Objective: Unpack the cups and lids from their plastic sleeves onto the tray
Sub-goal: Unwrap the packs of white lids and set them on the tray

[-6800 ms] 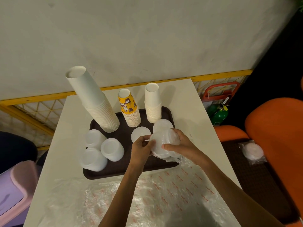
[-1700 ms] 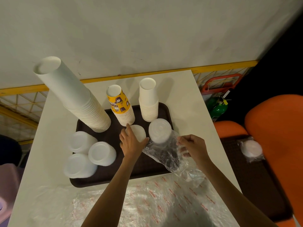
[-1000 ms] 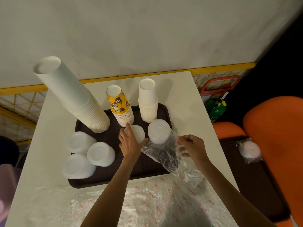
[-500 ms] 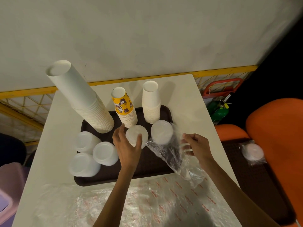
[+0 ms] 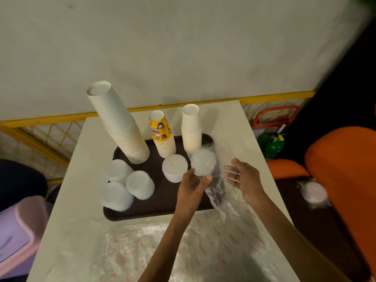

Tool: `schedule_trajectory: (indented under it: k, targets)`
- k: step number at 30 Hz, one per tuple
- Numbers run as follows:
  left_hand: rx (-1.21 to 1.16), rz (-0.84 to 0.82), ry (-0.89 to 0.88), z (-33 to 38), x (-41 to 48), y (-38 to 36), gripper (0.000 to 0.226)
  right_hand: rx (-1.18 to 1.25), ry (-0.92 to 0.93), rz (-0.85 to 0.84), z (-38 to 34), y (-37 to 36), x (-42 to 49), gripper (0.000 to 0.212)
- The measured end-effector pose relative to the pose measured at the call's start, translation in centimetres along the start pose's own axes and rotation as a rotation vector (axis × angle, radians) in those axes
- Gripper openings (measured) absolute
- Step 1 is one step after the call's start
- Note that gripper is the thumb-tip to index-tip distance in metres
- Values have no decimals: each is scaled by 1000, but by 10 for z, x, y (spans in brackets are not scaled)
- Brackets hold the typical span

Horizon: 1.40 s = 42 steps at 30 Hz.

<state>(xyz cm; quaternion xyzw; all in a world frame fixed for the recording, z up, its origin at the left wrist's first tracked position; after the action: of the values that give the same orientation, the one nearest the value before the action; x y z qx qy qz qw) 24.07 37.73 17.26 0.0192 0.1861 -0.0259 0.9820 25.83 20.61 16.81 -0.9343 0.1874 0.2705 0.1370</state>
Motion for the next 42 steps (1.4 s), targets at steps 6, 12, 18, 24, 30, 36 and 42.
schedule_trajectory:
  k: [6, 12, 18, 24, 30, 36, 42]
  targets:
    - [-16, 114, -83, 12, -7, 1, 7, -67, 69, -44, -12, 1, -21, 21]
    - [-8, 89, -113, 29, -18, 7, 10, -292, 140, -252, -22, -12, -49, 31]
    - [-70, 172, -102, 49, -33, 20, 16, -237, 101, -302, -15, -10, -63, 16]
    - [-268, 125, 21, 27, -54, 30, 40, 22, 137, -84, -18, 12, -62, 7]
    - [-369, 8, 42, 1, -86, 10, 43, 214, 173, -46, -21, 14, -75, 6]
    - [-538, 147, 44, -5, -93, 17, 13, 234, 149, -28, -11, 16, -81, 10]
    - [-564, 366, 45, -12, -97, 43, 12, 316, 109, 94, 0, 45, -77, 6]
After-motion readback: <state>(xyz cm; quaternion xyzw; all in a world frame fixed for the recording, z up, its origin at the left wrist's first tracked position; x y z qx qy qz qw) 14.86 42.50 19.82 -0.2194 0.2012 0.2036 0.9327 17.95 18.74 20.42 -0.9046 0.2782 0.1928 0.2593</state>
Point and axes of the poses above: each hand's wrist, its own x-axis towards the middle knuckle, its own y-axis out of the back of the hand, z = x × y, the point moved 8 cm from there along x, towards the middle knuckle, and after that the axes turned 1 degree about x, right-handed, at the moved point
